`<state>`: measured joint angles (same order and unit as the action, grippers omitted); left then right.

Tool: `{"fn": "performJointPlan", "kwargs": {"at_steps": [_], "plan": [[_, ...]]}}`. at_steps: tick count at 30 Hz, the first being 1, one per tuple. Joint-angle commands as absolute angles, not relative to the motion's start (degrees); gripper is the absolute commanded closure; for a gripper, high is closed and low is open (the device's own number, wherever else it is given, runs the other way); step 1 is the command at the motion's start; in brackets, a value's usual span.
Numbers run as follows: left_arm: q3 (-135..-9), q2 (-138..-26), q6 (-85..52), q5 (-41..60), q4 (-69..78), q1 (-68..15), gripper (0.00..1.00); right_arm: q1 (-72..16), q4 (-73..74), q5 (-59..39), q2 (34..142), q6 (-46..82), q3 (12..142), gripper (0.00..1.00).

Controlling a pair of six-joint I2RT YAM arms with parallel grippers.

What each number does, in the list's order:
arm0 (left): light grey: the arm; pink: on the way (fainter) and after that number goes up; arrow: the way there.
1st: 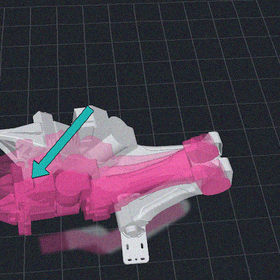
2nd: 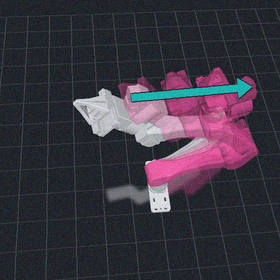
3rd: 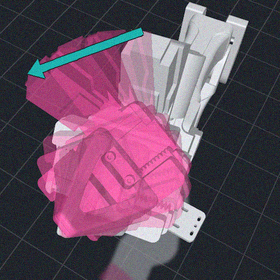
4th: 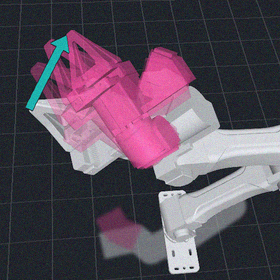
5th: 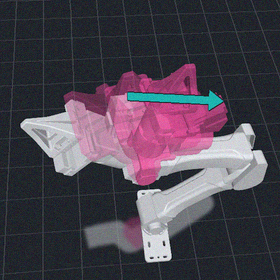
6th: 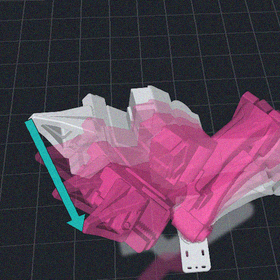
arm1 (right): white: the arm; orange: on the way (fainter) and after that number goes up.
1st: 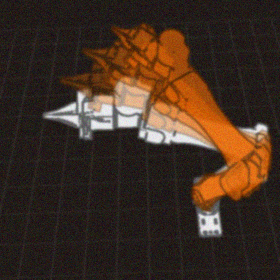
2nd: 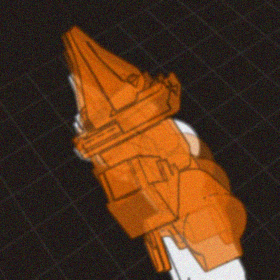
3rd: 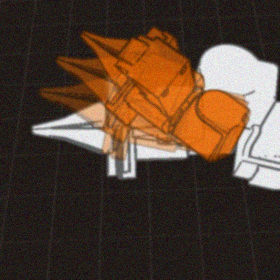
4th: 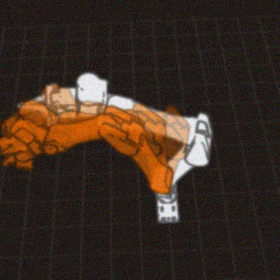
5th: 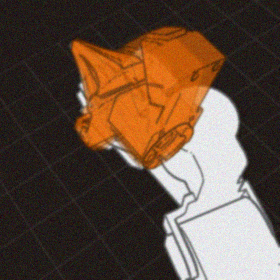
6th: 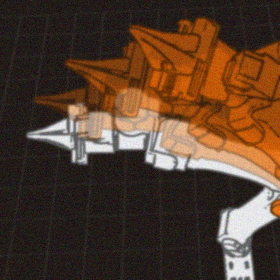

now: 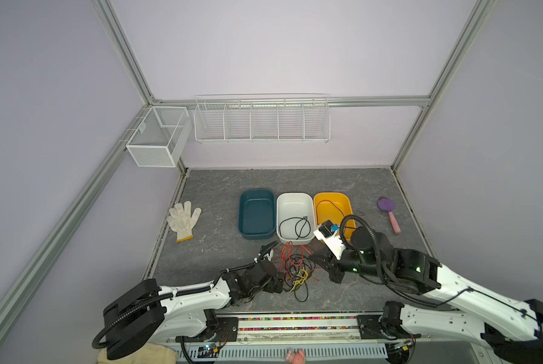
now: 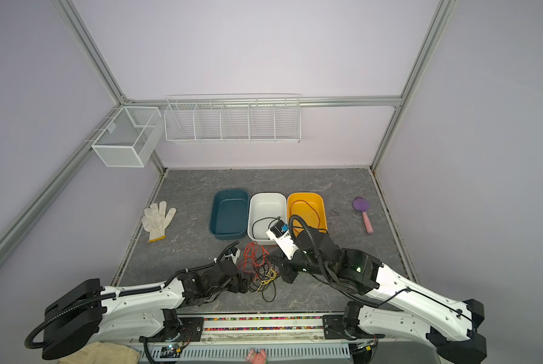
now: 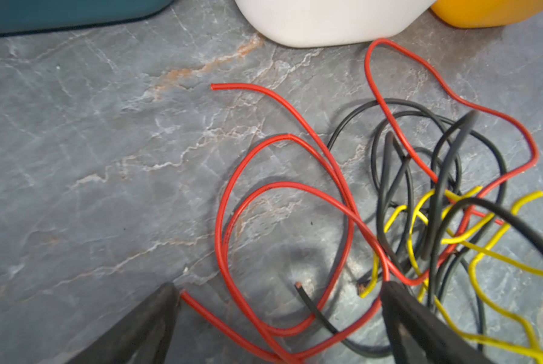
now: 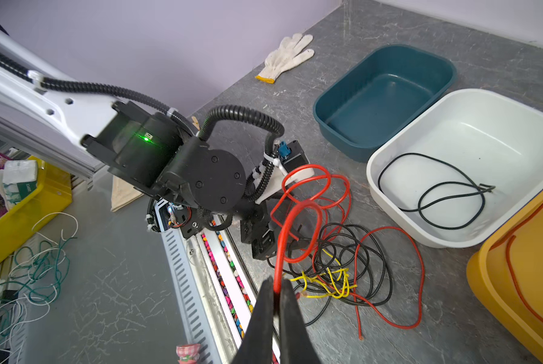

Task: Untangle the cables
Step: 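Lift the red wire up out of the pile with the right gripper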

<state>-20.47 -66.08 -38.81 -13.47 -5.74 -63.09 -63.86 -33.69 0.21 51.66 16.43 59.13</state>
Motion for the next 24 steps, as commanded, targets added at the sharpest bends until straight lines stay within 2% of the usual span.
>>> {"fn": "performJointPlan", "kwargs": {"at_steps": [1,18,24], "plan": [[-21.4,-64.5,-38.9,-13.9,-8.3,-63.5,0.00,-64.2,-34.9,1.5,49.7,15.0,60.7,0.93],[-19.1,-46.9,-35.3,-21.6,-16.3,-63.4,0.00,-62.9,-37.6,21.4,44.7,18.4,62.0,0.94],[-16.0,-39.2,-33.0,-23.2,-15.5,-63.5,0.00,-60.4,-38.1,21.0,45.4,19.8,61.9,0.93]]}}
